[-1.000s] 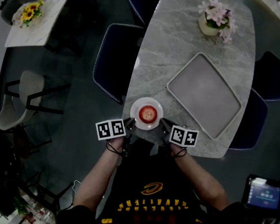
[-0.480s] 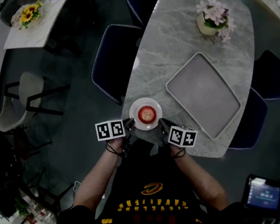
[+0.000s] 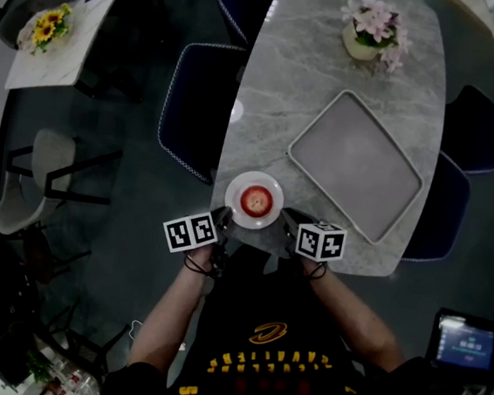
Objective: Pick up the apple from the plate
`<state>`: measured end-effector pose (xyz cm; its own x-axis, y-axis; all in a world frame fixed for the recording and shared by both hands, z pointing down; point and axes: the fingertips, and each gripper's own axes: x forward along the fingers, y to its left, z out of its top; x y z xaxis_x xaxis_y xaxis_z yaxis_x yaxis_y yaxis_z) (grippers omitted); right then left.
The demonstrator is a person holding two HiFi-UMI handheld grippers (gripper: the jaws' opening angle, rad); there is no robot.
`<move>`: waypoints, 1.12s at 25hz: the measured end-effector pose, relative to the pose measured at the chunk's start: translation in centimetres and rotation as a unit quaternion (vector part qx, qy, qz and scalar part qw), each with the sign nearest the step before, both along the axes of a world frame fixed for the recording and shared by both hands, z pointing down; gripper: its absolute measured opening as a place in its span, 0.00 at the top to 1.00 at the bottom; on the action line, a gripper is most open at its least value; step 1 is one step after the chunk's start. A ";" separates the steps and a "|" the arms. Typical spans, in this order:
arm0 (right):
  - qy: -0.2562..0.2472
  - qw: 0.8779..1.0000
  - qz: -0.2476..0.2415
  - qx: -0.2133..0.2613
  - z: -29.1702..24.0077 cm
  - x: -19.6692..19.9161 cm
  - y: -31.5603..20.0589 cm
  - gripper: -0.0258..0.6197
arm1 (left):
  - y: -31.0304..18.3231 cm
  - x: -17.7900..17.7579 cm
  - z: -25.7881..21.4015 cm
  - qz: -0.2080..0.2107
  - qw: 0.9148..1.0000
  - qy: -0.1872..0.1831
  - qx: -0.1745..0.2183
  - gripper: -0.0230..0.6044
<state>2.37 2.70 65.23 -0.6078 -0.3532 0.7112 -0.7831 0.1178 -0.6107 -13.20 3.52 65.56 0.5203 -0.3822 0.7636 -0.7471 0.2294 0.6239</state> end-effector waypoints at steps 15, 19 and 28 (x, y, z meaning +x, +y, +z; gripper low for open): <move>0.023 0.977 -0.006 0.213 -11.4 3.3 -4.5 0.94 | -3.9 -1.5 -11.5 0.013 0.972 -0.072 0.224 0.96; 0.021 0.958 -0.029 0.285 -17.0 2.7 -5.3 0.95 | -5.0 0.2 -17.0 0.045 0.948 -0.069 0.309 0.96; 0.030 0.901 -0.063 0.428 -28.0 1.7 -6.3 0.95 | -6.6 5.4 -26.9 0.085 0.898 -0.022 0.431 0.96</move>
<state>4.10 -3.57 37.26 -0.6506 -0.7191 0.2441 -0.7594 0.6158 -0.2099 -7.85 -3.03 38.62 0.6039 -0.7591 0.2430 -0.7536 -0.4444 0.4844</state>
